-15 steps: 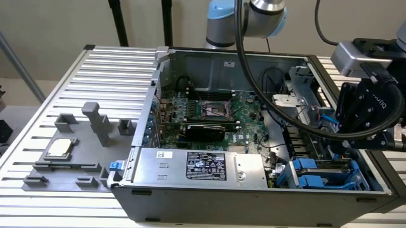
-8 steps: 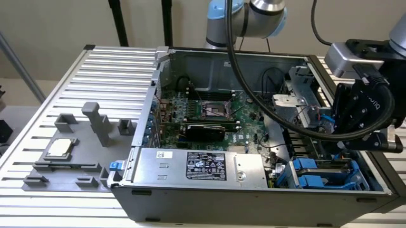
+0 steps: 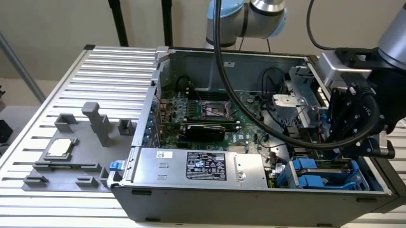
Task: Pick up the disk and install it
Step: 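Insert the second disk wire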
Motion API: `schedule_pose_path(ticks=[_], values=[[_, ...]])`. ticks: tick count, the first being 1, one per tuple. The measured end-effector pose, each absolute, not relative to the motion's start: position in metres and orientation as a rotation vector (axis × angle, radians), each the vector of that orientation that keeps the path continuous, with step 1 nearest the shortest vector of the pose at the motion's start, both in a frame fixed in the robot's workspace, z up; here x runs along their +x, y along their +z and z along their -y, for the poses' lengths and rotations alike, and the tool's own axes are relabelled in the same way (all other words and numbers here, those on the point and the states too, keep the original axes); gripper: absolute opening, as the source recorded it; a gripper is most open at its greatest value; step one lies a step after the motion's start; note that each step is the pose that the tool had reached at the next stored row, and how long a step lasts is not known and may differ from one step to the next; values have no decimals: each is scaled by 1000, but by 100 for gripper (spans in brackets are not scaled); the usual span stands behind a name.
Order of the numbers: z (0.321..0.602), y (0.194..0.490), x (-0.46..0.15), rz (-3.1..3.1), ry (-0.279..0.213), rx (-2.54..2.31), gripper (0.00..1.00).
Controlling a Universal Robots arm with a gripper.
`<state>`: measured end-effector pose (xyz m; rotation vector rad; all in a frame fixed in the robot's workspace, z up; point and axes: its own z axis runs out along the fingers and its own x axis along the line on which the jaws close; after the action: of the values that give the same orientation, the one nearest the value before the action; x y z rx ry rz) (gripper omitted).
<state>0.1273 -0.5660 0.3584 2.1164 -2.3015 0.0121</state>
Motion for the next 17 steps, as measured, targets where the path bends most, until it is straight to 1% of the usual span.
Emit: schedule_pose_path(ticks=[11, 17], values=[[568, 344, 125, 2310, 47, 2142, 0], [568, 342, 124, 2311, 61, 2155, 0]])
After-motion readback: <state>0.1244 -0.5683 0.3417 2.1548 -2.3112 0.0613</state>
